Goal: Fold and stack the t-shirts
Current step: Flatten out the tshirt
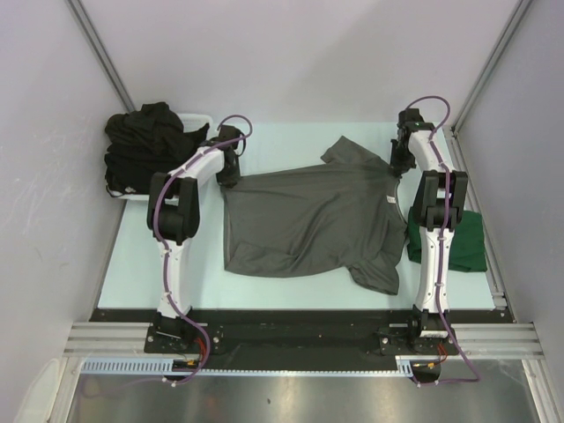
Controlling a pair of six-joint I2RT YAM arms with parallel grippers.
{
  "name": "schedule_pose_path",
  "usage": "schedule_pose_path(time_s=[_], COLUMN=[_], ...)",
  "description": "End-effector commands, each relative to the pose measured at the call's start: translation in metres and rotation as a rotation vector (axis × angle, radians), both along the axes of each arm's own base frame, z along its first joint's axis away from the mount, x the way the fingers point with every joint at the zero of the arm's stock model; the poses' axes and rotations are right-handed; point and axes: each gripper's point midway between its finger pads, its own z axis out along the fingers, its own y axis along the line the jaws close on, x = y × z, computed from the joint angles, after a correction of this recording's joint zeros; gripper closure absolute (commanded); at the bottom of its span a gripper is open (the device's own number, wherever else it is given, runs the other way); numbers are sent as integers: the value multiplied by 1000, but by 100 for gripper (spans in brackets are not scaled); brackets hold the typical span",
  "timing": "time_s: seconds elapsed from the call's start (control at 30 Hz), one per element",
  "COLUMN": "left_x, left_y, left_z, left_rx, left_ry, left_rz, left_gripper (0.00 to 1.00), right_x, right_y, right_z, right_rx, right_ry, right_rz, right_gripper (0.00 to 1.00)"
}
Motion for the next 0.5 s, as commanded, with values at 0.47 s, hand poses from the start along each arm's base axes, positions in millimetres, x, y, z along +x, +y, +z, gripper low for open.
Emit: schedule_pose_path(time_s=[0.47], left_x=[-1], left_y=[-12], left_z=[29], left_rx=[-56], left_ry=[-11], left_rz=[-75], left_gripper=[100], right_x=[39], right_y=[15], right_z=[85], right_rx=[-2], right_ry=[-238], right_rz=[54], right_gripper=[100])
